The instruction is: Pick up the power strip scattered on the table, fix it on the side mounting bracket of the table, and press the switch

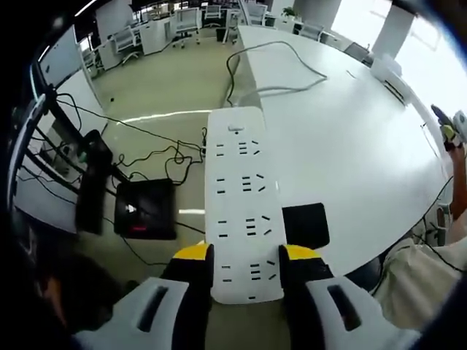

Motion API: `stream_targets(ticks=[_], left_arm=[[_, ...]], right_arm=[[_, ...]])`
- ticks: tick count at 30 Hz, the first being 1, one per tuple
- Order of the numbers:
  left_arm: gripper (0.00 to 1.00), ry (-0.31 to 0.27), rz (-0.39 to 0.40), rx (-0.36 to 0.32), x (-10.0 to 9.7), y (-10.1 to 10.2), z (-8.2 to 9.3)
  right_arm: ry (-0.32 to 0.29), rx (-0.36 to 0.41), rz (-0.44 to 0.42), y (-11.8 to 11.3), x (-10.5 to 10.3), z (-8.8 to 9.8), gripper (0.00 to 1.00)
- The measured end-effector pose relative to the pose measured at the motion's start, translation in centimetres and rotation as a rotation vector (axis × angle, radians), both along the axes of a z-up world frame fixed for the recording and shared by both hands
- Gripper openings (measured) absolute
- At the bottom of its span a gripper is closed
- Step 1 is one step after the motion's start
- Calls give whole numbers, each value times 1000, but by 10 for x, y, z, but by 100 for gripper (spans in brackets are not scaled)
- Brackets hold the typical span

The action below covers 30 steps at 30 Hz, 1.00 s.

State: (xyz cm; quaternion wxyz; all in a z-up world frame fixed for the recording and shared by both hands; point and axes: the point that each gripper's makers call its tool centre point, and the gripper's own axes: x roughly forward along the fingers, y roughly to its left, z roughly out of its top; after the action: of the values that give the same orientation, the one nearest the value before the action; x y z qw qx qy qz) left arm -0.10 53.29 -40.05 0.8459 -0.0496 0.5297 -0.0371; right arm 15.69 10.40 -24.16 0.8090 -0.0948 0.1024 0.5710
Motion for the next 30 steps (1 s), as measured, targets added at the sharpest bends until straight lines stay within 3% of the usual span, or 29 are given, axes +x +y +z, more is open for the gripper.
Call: stream_targets(ticks=[19,30], left_arm=[[40,1,-8,-1,-5,-9,3],[40,-2,-10,2,-7,-11,3]], right_arm=[[-30,-76,127,75,8,19,34],[-25,-130,194,117,15,19,33]])
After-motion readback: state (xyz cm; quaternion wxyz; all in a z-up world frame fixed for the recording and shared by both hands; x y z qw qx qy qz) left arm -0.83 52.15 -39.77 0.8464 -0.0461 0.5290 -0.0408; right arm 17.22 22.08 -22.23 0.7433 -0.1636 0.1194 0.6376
